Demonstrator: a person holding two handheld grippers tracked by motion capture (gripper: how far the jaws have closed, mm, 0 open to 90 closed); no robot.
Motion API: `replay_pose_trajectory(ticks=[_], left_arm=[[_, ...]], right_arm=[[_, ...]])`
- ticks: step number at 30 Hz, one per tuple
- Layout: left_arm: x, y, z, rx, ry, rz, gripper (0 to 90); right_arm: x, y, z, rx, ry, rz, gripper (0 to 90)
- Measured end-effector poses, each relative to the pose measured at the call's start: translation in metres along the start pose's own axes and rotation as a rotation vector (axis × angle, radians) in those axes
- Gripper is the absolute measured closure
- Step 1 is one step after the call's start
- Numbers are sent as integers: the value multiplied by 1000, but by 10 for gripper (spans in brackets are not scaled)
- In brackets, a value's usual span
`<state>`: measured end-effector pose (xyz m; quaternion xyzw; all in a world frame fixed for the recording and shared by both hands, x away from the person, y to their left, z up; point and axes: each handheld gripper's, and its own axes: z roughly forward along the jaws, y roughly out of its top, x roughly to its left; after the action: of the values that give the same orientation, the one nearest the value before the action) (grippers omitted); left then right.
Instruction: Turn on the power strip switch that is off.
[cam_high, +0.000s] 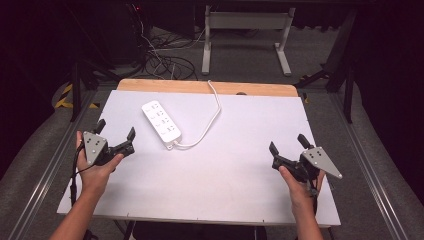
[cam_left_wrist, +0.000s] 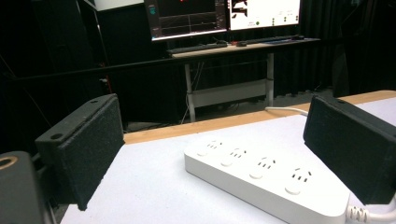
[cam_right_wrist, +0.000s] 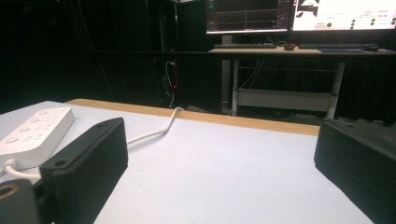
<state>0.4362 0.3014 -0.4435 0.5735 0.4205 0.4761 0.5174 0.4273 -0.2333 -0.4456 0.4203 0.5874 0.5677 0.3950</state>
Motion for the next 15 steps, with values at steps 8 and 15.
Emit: replay_pose_trajectory(ticks=[8,15], left_arm=[[1,0,-1,-4,-2,-8,59],[1,1,-1,-6,-4,-11,65]], right_arm=[[0,1,-2,6,6,9,34],[1,1,-5,5,2,8,36]])
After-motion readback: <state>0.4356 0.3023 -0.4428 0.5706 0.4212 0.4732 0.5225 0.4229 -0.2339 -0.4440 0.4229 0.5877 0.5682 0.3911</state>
